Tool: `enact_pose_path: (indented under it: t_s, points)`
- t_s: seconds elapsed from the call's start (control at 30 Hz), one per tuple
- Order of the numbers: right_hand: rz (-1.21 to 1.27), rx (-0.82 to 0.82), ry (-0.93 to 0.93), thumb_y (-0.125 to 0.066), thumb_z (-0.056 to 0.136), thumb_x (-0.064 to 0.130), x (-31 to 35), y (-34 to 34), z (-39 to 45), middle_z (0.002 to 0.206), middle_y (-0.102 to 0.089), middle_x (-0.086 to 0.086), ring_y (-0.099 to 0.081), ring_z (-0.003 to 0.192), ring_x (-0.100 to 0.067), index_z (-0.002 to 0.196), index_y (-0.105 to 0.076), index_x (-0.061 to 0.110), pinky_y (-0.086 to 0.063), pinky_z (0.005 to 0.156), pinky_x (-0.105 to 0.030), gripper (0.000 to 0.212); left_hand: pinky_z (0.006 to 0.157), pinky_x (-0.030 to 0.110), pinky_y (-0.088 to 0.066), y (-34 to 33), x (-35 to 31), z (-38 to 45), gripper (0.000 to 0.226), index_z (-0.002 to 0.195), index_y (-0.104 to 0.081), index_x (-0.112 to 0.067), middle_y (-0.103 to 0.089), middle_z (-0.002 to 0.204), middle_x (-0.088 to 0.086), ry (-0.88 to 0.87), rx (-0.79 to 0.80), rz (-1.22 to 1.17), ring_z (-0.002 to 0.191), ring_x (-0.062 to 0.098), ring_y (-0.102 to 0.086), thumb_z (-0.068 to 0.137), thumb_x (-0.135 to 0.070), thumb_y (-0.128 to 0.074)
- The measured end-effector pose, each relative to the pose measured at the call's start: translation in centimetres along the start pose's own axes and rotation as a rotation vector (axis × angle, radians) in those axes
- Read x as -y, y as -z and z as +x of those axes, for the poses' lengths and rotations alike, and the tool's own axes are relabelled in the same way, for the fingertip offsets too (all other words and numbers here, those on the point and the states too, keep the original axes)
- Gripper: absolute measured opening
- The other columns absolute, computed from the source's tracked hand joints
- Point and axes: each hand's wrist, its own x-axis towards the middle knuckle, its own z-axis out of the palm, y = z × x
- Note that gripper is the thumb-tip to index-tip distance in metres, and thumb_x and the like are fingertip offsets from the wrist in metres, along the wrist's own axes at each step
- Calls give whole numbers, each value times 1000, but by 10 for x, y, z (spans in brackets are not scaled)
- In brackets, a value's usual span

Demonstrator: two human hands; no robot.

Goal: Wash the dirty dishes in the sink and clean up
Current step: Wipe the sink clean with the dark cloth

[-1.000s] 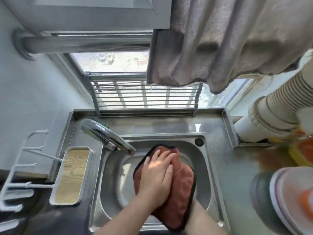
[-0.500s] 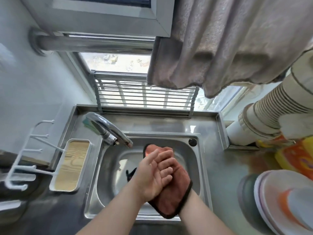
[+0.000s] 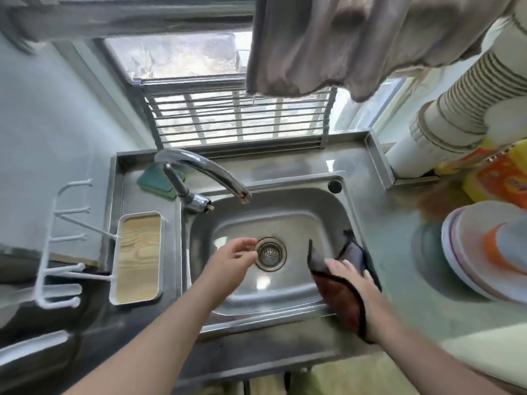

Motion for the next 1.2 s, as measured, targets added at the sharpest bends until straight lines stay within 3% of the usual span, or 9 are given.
enact_pose_path:
  t_s: [0.07, 0.2, 0.3, 0.4, 0.63, 0.8, 0.97, 1.1, 1.2]
  points:
    - [-234, 35, -70, -61, 87, 43, 13, -41, -14, 161, -43, -5, -19, 154, -28, 153, -47, 26, -16, 123, -55, 69, 99, 33, -52, 13, 22, -9, 23, 118, -70, -40, -69, 119, -14, 16, -2, 63, 112, 6, -64, 98, -30, -67]
    - [-175, 39, -25, -58, 71, 54, 96, -147, -23, 145, -59, -18, -42, 140, -44, 136, -65, 21, -21, 113, -68, 73, 106, 38, -49, 35, 54, -16, 22, 119, -68, -42, -67, 121, -17, -43, -42, 284, 118, 7, -61, 99, -33, -66]
    - [-285, 28, 182, -55, 71, 64, 182, -179, -1, 149, -57, -10, -51, 139, -36, 141, -58, 33, -15, 119, -59, 76, 108, 34, -46, 45, 66, -17, 26, 123, -69, -38, -63, 122, -20, -123, -82, 459, 121, 7, -59, 98, -31, -65]
    - [-207, -29, 233, -51, 79, 63, 211, -182, 15, 144, -56, 4, -49, 136, -20, 136, -56, 38, -30, 118, -47, 62, 105, 34, -48, 47, 75, -19, 27, 124, -69, -39, -64, 122, -21, -149, -38, 553, 116, 5, -60, 99, -32, -63]
    - [-240, -239, 92, -55, 85, 54, 31, -94, 1, 113, -62, 12, -62, 118, -20, 107, -48, 36, -25, 107, -37, 29, 96, 24, -38, 37, 69, -24, 25, 123, -70, -36, -63, 124, -21, -245, -43, 564, 103, -1, -54, 100, -29, -63]
    - [-430, 0, -138, -45, 106, 48, -53, -33, -5, 169, -21, 11, -1, 161, -18, 146, -44, 26, -5, 129, -46, 47, 94, 30, -44, 27, 56, -29, 24, 121, -70, -37, -63, 119, -21, -284, -8, 503, 85, 0, -59, 99, -28, -64]
    - [-370, -181, 10, -48, 81, 51, 71, -123, -9, 125, -63, 5, -61, 122, -33, 105, -54, 32, -21, 109, -57, 32, 93, 23, -38, 28, 59, -25, 24, 118, -70, -38, -62, 117, -24, -275, -62, 448, 95, -14, -53, 100, -23, -63]
    - [-297, -15, 296, -45, 79, 51, 187, -185, 13, 130, -59, 15, -62, 122, -19, 123, -57, 41, -37, 113, -51, 47, 91, 19, -36, 30, 65, -16, 25, 115, -72, -35, -63, 112, -23, -283, -130, 451, 101, -4, -56, 98, -19, -66]
    - [-265, -121, 461, -46, 86, 52, 165, -171, 15, 149, -50, 18, -51, 139, -10, 135, -52, 44, -44, 111, -35, 50, 92, 20, -38, 21, 59, -8, 25, 117, -71, -36, -64, 114, -23, -288, -126, 399, 96, -7, -58, 99, -19, -65]
